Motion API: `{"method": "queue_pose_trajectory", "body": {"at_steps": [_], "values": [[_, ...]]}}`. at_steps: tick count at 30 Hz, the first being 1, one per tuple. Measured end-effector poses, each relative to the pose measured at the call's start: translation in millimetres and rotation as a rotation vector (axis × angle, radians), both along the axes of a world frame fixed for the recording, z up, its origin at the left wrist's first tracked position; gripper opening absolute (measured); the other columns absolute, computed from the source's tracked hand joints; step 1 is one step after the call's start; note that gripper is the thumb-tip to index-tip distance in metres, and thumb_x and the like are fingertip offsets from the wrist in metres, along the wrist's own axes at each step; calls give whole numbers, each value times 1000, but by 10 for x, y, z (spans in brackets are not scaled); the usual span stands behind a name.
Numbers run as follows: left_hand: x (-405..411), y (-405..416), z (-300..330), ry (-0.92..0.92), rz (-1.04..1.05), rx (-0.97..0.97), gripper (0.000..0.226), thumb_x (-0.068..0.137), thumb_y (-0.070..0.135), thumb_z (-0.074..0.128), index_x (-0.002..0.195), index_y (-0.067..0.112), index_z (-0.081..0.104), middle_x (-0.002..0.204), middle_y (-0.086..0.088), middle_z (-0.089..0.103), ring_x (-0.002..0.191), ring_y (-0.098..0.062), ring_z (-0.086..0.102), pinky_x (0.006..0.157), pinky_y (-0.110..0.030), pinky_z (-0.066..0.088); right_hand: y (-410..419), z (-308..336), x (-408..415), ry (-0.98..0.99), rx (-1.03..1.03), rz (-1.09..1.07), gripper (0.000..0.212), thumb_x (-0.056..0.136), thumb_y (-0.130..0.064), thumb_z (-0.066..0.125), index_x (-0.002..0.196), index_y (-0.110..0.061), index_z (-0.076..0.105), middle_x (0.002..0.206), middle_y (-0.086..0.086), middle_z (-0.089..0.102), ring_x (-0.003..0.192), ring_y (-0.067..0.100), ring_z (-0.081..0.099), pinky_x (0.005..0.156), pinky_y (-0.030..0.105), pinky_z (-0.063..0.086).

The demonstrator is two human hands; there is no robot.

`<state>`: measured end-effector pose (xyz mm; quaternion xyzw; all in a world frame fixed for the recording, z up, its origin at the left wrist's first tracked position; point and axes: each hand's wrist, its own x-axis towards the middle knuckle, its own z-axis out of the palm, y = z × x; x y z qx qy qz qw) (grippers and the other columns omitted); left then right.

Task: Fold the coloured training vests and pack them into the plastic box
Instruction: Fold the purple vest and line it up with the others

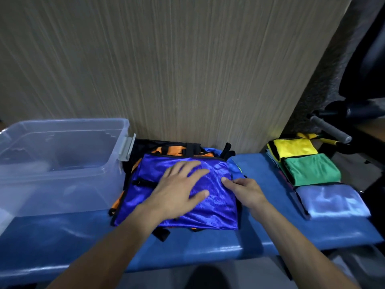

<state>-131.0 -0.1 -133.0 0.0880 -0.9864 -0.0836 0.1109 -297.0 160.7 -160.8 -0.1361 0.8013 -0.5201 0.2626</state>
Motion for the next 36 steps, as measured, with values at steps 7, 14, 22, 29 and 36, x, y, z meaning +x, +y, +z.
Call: {"method": "queue_pose_trajectory", "body": {"at_steps": [7,14,22,29,36], "values": [[113,-305,-245,-407,99,34,108,74,94,41,150,53,-25,161,13,-36,148,-29,-34,117,-62,-19,-143,-6,72,17,-159,-132,43,88,-35,77,63,-20,45,62,2,52,62,20,49,60,32,42],[85,91,-133,-380,59,42,94,82,92,27,152,52,-20,163,8,-33,148,-31,-34,119,-60,-18,108,131,-31,-19,-187,-192,21,94,-25,71,83,-15,56,82,16,70,73,28,67,67,39,58],[-151,729,-190,-387,-64,-96,75,94,78,13,158,45,-7,166,2,-23,150,-32,-31,118,-59,-19,1038,324,-559,-76,18,-176,6,93,-13,71,95,-8,68,87,17,69,74,29,65,71,34,52],[-151,726,-73,-317,-86,-211,57,105,57,27,156,33,32,167,-1,18,153,-32,8,123,-54,10,1098,130,-521,-46,159,-132,20,92,-15,72,78,-8,60,79,15,68,68,29,66,63,35,56],[-380,708,-241,-138,-148,-238,58,102,55,26,154,31,36,166,-1,22,151,-30,19,122,-50,20,907,91,-563,-14,117,-222,45,90,-50,72,72,-9,66,75,8,68,73,28,66,70,37,54]]}}
